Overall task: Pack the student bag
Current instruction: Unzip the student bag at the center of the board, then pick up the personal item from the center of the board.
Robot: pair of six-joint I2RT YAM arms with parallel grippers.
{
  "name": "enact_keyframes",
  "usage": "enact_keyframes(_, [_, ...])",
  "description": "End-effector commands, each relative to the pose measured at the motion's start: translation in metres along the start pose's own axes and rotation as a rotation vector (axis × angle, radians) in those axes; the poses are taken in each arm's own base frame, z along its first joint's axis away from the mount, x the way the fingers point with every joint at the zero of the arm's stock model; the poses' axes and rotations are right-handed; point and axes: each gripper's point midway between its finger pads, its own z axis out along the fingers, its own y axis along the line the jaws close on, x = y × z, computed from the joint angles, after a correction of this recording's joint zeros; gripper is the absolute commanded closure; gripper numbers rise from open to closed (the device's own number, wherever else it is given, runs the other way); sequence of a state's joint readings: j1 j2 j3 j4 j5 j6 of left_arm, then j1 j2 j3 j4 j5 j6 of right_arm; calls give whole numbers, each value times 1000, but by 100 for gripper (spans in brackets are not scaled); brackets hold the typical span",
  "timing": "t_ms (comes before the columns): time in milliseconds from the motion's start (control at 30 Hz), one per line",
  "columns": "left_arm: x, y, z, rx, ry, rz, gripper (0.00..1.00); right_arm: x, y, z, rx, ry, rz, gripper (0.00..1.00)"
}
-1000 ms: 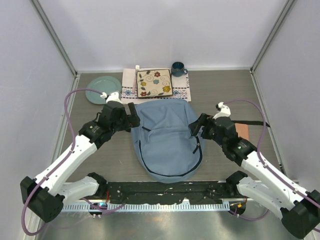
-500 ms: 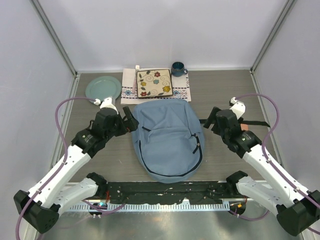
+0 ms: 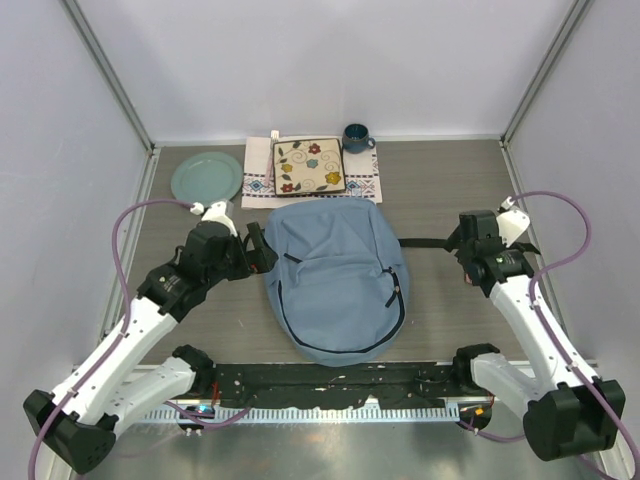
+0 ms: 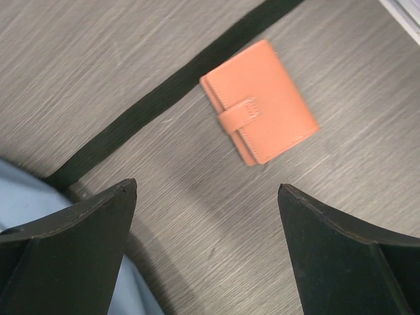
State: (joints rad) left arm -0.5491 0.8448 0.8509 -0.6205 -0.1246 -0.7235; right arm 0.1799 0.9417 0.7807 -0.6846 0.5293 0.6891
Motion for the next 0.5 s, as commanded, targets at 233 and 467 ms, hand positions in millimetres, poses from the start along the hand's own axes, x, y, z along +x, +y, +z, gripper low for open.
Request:
enact_keyframes(233, [0, 9, -6, -21, 42, 203, 0, -18, -62, 27, 210, 25, 166, 6])
enact_keyframes(467, [6, 7, -8, 20, 37, 193, 0, -1, -88, 47, 270, 92, 199, 6])
